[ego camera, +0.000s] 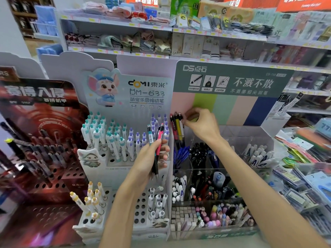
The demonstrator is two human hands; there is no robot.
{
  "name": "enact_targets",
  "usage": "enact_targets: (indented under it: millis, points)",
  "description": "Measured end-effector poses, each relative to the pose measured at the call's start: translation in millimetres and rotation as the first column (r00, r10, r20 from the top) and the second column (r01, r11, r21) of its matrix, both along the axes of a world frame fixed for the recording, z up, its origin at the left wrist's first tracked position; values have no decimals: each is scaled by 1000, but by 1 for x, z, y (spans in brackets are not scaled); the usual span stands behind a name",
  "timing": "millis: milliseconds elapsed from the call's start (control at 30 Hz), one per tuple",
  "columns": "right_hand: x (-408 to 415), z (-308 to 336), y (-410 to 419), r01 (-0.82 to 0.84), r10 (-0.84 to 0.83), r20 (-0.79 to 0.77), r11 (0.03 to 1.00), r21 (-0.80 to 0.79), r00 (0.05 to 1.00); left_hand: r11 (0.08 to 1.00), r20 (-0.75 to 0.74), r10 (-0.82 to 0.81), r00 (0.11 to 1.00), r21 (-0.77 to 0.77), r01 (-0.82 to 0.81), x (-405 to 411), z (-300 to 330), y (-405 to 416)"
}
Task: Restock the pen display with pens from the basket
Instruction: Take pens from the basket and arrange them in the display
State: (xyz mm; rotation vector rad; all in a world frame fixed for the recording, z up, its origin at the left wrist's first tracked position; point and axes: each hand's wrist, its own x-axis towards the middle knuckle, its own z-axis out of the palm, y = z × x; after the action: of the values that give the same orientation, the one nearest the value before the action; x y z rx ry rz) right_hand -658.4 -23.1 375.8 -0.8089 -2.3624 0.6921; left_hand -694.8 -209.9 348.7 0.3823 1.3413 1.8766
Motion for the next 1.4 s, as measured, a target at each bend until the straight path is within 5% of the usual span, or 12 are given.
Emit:
enact_targets:
  millis: [100, 267, 467, 600, 1000, 1200, 1400]
  points:
    - [16, 10, -13, -12, 6, -126, 999, -50, 992, 999, -74, -19, 997, -36, 17, 1, 1, 3]
    - [36, 22, -41, -227, 243, -18, 875, -429, 970, 997, -182, -43, 982, -68, 31, 6, 6, 15]
    - [47, 34, -34, -253, 120, -288, 837, -486, 950, 994, -295, -64, 953, -100, 36, 10, 8, 21]
    - [51, 50, -2, -53, -101, -462, 949, -309, 881, 996, -307, -2, 952, -89, -26, 0, 5, 13]
    - [7, -5, -1, -9, 7, 47, 999, 31, 999, 995, 38, 50, 998, 86, -53, -6, 7, 7]
    - [3, 4, 1, 61, -116, 167, 951, 303, 979, 997, -198, 43, 979, -58, -56, -7, 8, 3]
    - [15, 4, 11, 29, -33, 38, 995, 97, 999, 988, -528, 50, 848, -101, -121, -14, 27, 3]
